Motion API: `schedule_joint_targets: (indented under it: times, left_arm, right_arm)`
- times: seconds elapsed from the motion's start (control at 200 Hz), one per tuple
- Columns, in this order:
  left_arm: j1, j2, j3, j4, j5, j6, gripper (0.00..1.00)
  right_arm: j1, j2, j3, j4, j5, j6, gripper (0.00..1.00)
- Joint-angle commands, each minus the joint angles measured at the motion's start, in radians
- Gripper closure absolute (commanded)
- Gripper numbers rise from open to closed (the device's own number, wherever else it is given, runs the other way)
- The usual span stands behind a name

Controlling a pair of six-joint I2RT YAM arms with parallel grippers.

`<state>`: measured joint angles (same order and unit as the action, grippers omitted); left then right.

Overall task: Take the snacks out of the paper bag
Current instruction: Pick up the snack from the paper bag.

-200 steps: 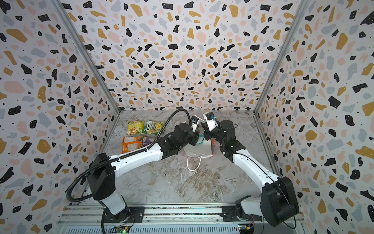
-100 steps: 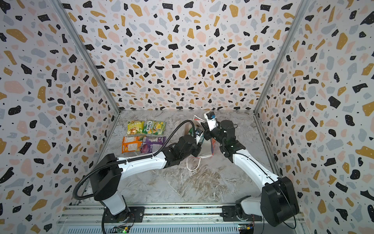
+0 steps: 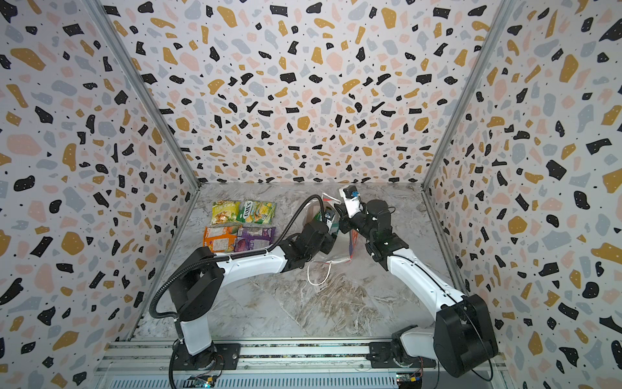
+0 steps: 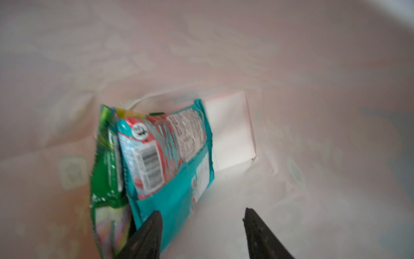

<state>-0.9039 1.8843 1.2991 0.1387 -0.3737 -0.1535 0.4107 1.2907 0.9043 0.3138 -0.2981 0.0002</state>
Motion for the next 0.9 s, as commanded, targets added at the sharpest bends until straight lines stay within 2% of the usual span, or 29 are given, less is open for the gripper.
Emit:
schedule_joint_targets:
  times: [0.0, 0.706, 0.796, 0.891]
  left_arm:
    - [0.022, 0.032, 0.046, -0.018, -0.041, -0.011, 0.37]
    - [0.085, 0.203, 0.152, -0.034, -0.042, -0.029, 0.27]
    - [0.091, 0.221, 0.158, -0.024, -0.026, -0.029, 0.33]
    - [0.094, 0.233, 0.166, -0.018, 0.001, -0.015, 0.47]
  right_arm:
    - [0.005, -0.039, 0.039, 0.034, -0.003, 0.014, 1.0]
    - [0.007, -0.022, 0.042, 0.041, -0.036, 0.011, 1.0]
    - [0.006, -0.022, 0.042, 0.042, -0.043, 0.012, 1.0]
    - [0.007, -0.022, 0.041, 0.043, -0.046, 0.012, 1.0]
